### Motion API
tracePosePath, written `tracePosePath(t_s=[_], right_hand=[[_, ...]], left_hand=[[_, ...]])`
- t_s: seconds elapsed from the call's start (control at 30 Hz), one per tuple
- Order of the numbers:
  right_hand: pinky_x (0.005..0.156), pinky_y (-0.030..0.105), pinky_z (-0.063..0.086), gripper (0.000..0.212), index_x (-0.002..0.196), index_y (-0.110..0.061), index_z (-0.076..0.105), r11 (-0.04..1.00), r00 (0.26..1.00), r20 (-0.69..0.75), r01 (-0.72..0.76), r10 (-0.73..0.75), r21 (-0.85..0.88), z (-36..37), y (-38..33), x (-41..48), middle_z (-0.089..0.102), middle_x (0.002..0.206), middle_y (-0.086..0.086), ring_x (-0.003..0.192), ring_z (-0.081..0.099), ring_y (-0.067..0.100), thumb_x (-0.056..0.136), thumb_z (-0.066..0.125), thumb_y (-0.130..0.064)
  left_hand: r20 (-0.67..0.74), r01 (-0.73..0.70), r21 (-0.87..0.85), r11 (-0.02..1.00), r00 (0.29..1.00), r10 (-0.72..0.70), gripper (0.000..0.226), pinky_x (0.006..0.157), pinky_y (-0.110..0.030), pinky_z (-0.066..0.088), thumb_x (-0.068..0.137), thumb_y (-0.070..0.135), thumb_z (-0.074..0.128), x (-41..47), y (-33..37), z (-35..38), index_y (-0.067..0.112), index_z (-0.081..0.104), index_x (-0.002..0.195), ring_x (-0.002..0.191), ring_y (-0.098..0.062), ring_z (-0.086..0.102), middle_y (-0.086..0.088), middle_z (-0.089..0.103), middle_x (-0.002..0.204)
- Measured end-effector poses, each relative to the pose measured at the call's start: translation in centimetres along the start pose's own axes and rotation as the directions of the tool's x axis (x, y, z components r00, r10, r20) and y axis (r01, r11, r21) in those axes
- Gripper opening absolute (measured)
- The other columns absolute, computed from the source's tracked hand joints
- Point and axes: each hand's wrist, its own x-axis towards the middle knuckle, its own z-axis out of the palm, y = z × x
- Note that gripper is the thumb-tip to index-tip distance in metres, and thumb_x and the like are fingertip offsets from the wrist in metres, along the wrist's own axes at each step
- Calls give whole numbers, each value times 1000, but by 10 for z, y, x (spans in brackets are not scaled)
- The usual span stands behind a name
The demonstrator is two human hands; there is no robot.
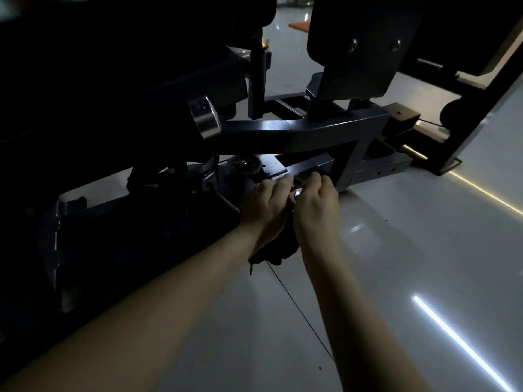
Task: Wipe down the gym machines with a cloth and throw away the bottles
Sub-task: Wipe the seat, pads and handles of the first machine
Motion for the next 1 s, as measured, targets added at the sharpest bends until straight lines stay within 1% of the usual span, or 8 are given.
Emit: tracePosePath(t_s=[0.1,0.27,0.4,0.5,0.63,0.7,0.83,1.0], right_hand=[[70,31,39,24,96,-14,53,1000,1000,-21,17,-18,-22,-5,0,9,56,93,1,84,53,15,104,36,-28],[66,26,39,25,102,-14,53,997,998,40,-50,48,64,-5,4,4,58,92,-2,83,55,9,105,36,-32],[71,28,43,22,111,-18,52,973,991,56,-130,122,191,-6,5,1,61,102,0,91,60,11,103,39,-34],[71,29,44,15,106,-21,53,959,992,31,-127,123,255,0,3,0,60,94,-4,87,59,11,103,38,-24],[82,39,50,20,92,-29,54,975,995,-23,-93,100,202,5,4,1,62,93,-2,88,60,16,100,38,-20],[86,41,51,20,98,-24,58,977,994,-12,-102,106,187,5,2,2,64,95,0,91,61,17,100,38,-20],[78,32,53,25,101,-12,63,971,990,19,-138,137,196,2,-2,2,66,93,4,86,63,18,98,39,-16],[86,47,54,36,94,-11,69,976,988,56,-152,145,153,3,-5,1,70,92,6,89,65,27,85,39,-27]], left_hand=[[309,200,-5,980,932,-188,35,70,-15,51,106,30,48,14,24,-12,27,59,73,66,-1,62,1,63,77],[607,509,-113,853,715,-346,61,43,-16,41,107,35,42,23,45,-24,16,56,52,39,-7,46,1,47,48],[500,459,-152,875,800,-332,52,50,-23,38,102,35,49,12,37,-19,20,54,52,44,-9,45,2,48,50],[217,271,-194,943,949,-228,51,62,-34,38,93,32,51,4,22,-13,22,57,43,51,-10,49,7,53,48],[-48,70,-37,997,996,-72,44,73,-41,45,85,48,40,-6,3,2,24,65,59,70,-26,61,-2,66,62],[-123,12,108,994,992,1,43,80,-37,47,90,50,35,-15,-3,12,23,68,83,90,-29,66,-10,72,87],[-321,39,-318,947,936,-146,23,90,-30,52,104,41,46,-48,10,23,35,63,90,98,-4,66,4,68,102],[-341,454,-365,813,748,-570,39,83,-39,59,87,57,66,-55,9,1,20,66,100,89,-22,68,-11,69,106]])
